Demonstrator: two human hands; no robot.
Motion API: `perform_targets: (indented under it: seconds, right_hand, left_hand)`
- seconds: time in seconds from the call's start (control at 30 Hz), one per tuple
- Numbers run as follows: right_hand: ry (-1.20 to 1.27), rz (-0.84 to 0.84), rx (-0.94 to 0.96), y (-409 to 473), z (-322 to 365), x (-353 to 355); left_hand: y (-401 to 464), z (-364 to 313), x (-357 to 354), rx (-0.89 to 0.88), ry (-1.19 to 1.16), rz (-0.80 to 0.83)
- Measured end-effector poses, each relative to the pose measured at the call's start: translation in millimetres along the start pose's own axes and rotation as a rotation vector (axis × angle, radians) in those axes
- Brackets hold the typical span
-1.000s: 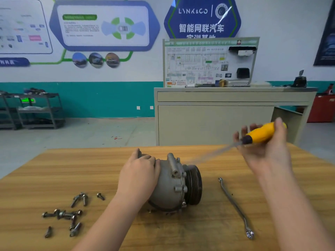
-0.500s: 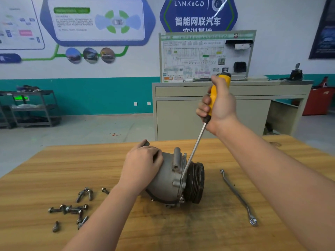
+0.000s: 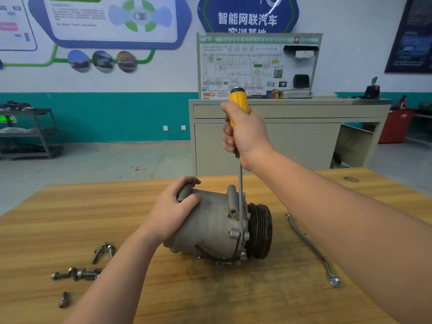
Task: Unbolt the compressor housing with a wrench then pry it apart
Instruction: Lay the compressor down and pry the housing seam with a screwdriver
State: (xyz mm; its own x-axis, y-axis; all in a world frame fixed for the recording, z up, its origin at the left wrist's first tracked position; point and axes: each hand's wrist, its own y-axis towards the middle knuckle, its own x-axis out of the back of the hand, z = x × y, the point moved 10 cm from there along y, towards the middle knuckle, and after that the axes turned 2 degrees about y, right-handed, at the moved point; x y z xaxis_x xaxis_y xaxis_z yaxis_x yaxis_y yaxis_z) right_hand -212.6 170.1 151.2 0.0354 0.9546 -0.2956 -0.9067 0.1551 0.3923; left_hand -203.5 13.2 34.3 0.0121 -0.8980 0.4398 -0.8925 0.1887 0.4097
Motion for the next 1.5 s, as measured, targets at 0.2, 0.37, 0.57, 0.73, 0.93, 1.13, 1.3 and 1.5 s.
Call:
perform_targets:
  seconds: [0.2,0.37,0.57,0.73,0.93,1.13,1.3,1.5]
  right_hand:
    - [-0.073,-0.037,0.053,1,5,-3]
    - [-0.064,-0.064,0.064,-8,20,14]
    - [0.253,0.058,0.43,-32,111,44]
    - [0.125,0.142,0.608,-52,104,19]
    - [-0.06,0.208,0.609,-62,66,-6]
    - [-0.277,0.422,0.668,-91,50,-49]
    - [-0.598,0.66,0.665,-116,17,-90]
    - [-0.513,0.315,0.852,-87,101,-17]
  left_hand:
    - [0,8,3,0.056,0.058,-0.034]
    - [-3,1,5,0.017,0.115,-0.094]
    - [-10,-6,9,-0.036,0.18,-0.171]
    - [-12,-9,9,-0.027,0.176,-0.175]
    - [-12,-7,8,-0.024,0.174,-0.167]
    - [-13,-5,10,-0.034,0.167,-0.183]
    - [-16,-7,5,-0.049,0.032,-0.154]
    - [-17,-1,9,0.011,0.135,-0.201]
